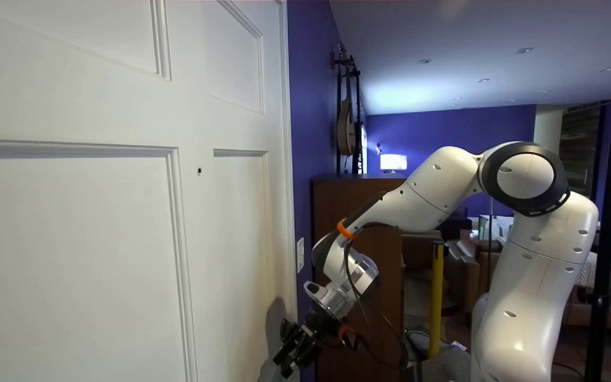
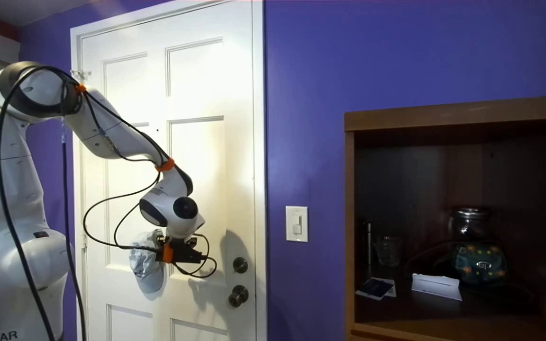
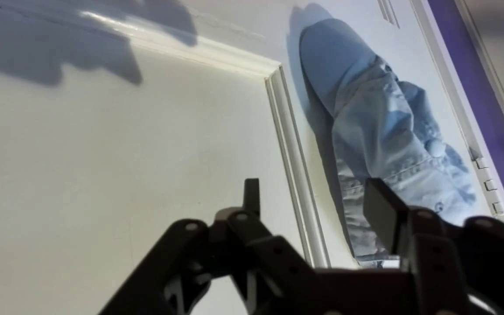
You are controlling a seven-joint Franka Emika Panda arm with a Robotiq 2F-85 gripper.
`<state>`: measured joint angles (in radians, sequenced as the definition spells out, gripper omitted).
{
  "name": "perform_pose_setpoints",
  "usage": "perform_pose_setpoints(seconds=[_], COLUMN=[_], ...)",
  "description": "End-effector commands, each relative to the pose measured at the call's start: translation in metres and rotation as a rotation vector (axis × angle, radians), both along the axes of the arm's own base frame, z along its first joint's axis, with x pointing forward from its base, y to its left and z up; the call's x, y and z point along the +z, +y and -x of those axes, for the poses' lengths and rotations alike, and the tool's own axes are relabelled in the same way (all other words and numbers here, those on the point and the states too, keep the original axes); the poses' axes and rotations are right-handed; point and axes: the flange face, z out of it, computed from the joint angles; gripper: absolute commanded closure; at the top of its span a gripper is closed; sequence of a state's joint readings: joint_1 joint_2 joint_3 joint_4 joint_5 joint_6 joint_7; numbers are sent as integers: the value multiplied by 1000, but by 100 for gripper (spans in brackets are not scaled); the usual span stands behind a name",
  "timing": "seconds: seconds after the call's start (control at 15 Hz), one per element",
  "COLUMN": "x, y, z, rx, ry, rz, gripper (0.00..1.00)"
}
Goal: Hang the cap on the door
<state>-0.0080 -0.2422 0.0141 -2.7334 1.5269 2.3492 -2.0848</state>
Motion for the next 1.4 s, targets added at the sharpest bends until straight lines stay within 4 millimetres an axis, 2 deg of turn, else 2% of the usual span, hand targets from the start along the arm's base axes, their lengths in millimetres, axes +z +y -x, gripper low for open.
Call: perform_pose_setpoints(seconds=[0.0, 0.13, 0.67, 1.0, 1.33], x=[6, 12, 55, 97, 143], y=[2, 3, 6, 3, -14], z=[-6, -6, -1, 8, 19], rx=[-33, -42, -59, -32, 2], ry=[9, 43, 229, 363, 414], rz=[-16, -34, -61, -55, -28], gripper=[4, 0, 0, 0, 0])
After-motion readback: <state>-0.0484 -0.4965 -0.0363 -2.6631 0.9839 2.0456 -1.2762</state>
